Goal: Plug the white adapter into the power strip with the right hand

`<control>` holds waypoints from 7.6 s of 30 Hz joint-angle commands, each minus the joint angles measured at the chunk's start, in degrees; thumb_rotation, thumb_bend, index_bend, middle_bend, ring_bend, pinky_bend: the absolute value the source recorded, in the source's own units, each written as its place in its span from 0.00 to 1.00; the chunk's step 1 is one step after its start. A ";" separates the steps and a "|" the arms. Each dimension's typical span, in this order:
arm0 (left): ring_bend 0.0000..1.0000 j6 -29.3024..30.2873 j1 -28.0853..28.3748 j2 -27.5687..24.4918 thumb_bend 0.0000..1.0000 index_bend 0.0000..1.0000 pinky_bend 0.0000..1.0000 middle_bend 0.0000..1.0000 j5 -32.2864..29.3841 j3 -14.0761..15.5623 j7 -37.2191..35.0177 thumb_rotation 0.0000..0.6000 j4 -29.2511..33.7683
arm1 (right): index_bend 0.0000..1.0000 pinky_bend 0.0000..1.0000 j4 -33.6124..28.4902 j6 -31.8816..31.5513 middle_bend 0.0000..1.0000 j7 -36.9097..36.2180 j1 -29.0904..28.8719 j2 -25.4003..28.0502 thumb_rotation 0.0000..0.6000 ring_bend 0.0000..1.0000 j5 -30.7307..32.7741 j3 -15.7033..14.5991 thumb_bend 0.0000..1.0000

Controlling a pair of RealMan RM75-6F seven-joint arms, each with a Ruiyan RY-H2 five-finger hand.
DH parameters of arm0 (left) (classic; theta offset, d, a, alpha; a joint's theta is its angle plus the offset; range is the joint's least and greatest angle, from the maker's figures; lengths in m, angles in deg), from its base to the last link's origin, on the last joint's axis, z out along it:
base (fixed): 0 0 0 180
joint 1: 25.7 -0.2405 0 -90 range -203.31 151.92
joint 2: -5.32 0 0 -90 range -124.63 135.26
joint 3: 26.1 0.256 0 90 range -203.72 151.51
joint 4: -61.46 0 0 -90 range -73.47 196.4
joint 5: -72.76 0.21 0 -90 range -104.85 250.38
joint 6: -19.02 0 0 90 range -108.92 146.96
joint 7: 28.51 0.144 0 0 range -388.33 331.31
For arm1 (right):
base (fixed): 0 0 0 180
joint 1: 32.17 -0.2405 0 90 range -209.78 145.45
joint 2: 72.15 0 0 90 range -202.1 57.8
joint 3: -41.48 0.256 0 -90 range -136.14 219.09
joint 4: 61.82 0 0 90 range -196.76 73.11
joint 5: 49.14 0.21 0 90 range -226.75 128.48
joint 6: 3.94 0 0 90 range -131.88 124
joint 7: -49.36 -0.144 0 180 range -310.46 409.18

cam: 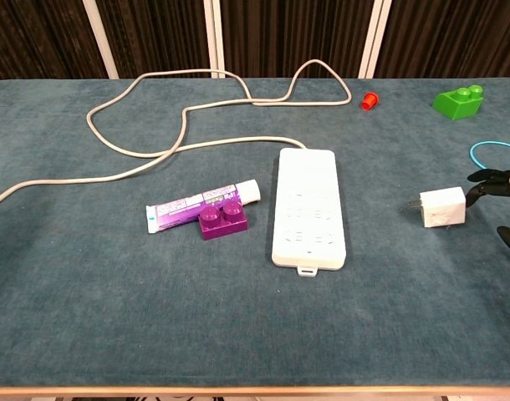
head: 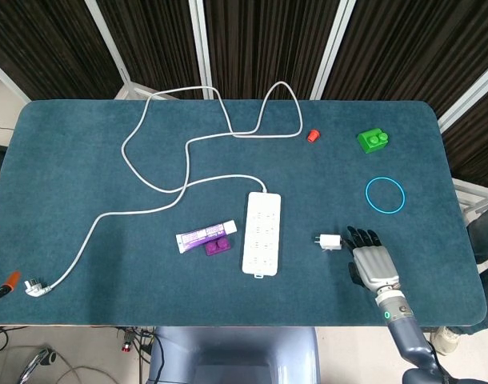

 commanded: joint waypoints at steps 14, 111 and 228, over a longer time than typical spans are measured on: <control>0.00 -0.18 0.04 0.03 0.17 0.17 0.08 0.01 -0.57 -0.22 -0.14 1.00 -0.01 | 0.23 0.00 -1.47 -0.56 0.00 1.55 -0.91 -0.77 1.00 0.00 0.47 0.42 0.69; 0.00 -0.58 0.35 0.45 0.17 0.18 0.08 0.01 -0.38 0.08 1.50 1.00 0.19 | 0.35 0.11 10.60 2.84 0.35 -23.30 -4.17 -11.07 1.00 0.28 7.32 8.73 0.40; 0.00 -2.24 1.01 0.32 0.17 0.20 0.08 0.01 -1.26 0.30 1.44 1.00 0.28 | 0.65 0.11 2.73 -3.99 0.51 5.16 -31.81 -10.65 1.00 0.37 40.37 13.49 0.59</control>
